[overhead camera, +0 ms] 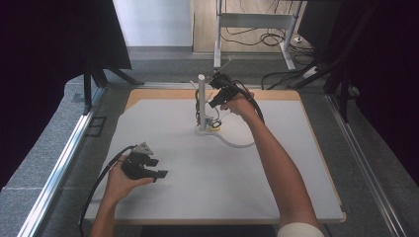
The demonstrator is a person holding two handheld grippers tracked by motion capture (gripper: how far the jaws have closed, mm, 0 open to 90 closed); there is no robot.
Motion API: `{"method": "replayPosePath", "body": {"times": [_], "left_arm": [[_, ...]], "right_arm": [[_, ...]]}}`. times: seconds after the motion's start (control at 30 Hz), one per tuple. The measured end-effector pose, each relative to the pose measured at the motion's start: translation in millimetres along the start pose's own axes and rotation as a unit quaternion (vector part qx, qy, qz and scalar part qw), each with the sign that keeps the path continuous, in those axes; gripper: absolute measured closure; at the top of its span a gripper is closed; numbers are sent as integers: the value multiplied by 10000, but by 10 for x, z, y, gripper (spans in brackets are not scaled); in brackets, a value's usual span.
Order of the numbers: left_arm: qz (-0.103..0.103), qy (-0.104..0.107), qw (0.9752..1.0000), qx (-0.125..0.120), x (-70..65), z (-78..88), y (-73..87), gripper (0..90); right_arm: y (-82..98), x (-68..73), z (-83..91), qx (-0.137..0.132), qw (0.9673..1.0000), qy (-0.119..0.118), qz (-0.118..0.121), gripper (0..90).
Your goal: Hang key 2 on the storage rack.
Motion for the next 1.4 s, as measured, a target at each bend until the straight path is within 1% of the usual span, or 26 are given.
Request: {"method": "replayPosePath", "body": {"times": [0.07, 0.27, 0.37, 0.5, 0.6, 0.67, 0.73, 0.8, 0.93, 1.13, 1.17, 1.23, 1.4], "left_arm": [[-11, 2, 10000, 18, 4, -2, 0, 389], [13, -3, 10000, 8, 5, -1, -2, 388], [-6, -25, 10000, 23, 6, 7, 2, 388], [29, -30, 10000, 0, 5, 12, 0, 387], [58, 9, 10000, -36, -8, 15, -6, 387], [4, -27, 10000, -29, -4, 22, -13, 387], [-31, -40, 10000, -52, -10, 36, -14, 387], [-19, -40, 9999, -105, -23, 57, -11, 387], [-32, -20, 9999, -127, -41, 77, -3, 387], [-55, -47, 9999, -70, -31, 68, 3, 387], [-50, -45, 10000, -60, -33, 64, 6, 387], [-66, -58, 10000, -31, -36, 62, 14, 387], [-60, -68, 9999, -75, -40, 69, 13, 387]], "right_arm": [[3, 0, 25, -37, 10000, -55, 1, 831], [37, -16, 121, -131, 9999, -70, -52, 815], [70, -22, 154, -166, 9998, -76, -52, 795], [112, -17, 183, -223, 9997, -94, -51, 767], [158, -10, 199, -240, 9997, -90, -51, 743], [180, -4, 221, -272, 9996, -75, -44, 725], [203, 10, 264, -344, 9994, -46, -52, 712], [231, 36, 314, -449, 9990, -48, -46, 700], [307, 97, 388, -631, 9979, -100, -40, 694], [460, 175, 491, -870, 9961, -136, -39, 678], [498, 185, 498, -899, 9959, -106, -38, 670], [598, 209, 505, -938, 9956, -51, -19, 662], [849, 278, 518, -1079, 9941, -45, -57, 647]]}}
Point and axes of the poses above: each handheld gripper's, and its own axes: z roughly backward along the jaws, y roughly out of its underside, x roughly to its left, the point moved 8 cm from there along -z, roughly forward along the jaws, and after that the axes turned 13 degrees about z, right-handed, at the moved point
